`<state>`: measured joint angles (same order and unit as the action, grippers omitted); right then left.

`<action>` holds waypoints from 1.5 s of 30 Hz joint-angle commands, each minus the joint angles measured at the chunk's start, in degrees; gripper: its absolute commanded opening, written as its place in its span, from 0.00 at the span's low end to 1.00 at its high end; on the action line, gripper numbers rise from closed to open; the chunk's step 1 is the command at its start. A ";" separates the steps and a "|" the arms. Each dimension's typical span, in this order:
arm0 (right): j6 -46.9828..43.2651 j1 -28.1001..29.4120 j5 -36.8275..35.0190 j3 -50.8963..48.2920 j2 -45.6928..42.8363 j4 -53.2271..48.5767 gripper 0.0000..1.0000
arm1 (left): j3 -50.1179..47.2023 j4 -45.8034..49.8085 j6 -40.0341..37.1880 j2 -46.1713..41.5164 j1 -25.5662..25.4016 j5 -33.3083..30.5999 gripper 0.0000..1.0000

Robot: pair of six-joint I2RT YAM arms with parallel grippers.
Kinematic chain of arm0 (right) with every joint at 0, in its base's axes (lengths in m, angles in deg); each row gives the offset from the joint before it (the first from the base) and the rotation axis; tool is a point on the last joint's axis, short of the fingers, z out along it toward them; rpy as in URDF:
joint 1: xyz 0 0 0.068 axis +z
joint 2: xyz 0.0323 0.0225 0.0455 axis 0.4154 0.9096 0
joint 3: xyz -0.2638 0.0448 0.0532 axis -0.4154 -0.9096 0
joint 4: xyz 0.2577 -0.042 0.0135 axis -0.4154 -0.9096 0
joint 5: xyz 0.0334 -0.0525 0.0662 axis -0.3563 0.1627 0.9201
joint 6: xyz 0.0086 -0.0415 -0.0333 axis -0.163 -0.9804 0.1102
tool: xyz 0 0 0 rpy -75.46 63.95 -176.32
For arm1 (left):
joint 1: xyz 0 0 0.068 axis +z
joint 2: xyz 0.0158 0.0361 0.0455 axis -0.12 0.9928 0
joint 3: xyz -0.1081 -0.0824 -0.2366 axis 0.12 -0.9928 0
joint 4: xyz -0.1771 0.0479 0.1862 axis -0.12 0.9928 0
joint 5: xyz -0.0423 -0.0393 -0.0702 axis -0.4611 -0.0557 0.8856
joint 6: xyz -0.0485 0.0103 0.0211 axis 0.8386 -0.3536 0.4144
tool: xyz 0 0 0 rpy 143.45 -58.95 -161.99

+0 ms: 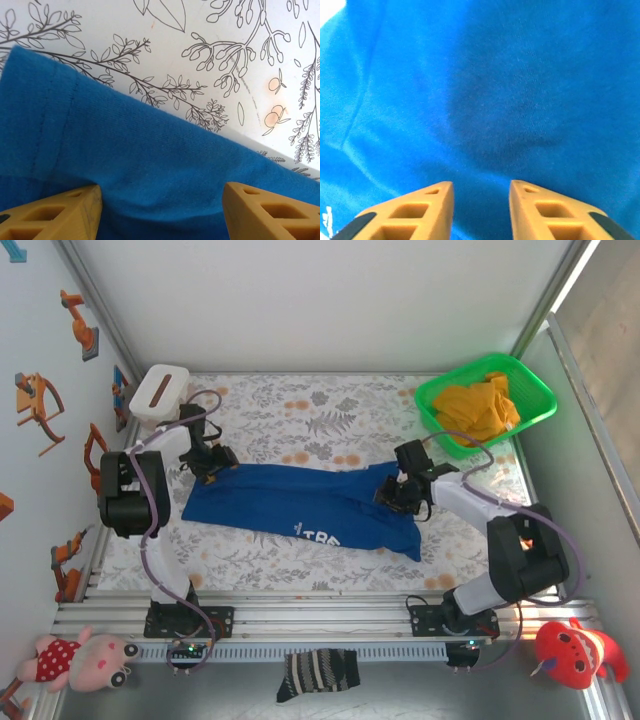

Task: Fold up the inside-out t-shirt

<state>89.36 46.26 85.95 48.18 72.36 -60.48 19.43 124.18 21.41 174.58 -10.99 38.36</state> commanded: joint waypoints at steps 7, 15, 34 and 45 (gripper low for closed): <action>-4.99 -4.69 -8.86 3.88 -4.02 -7.75 0.85 | 1.76 2.43 1.03 -7.17 0.05 1.46 0.64; -6.71 -7.71 -5.39 0.30 1.01 -0.97 0.85 | 1.69 4.70 -0.64 -9.47 0.23 1.59 0.64; 2.07 -1.20 6.06 -5.00 3.91 11.89 0.66 | 0.01 3.69 -0.63 -9.14 1.02 1.92 0.64; 1.41 -1.76 2.90 -1.22 7.28 9.37 0.00 | 1.88 5.77 -4.65 -4.38 1.00 -1.61 0.64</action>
<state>91.61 45.19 90.58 44.68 79.70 -48.72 20.39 127.42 19.73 167.95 -10.18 38.40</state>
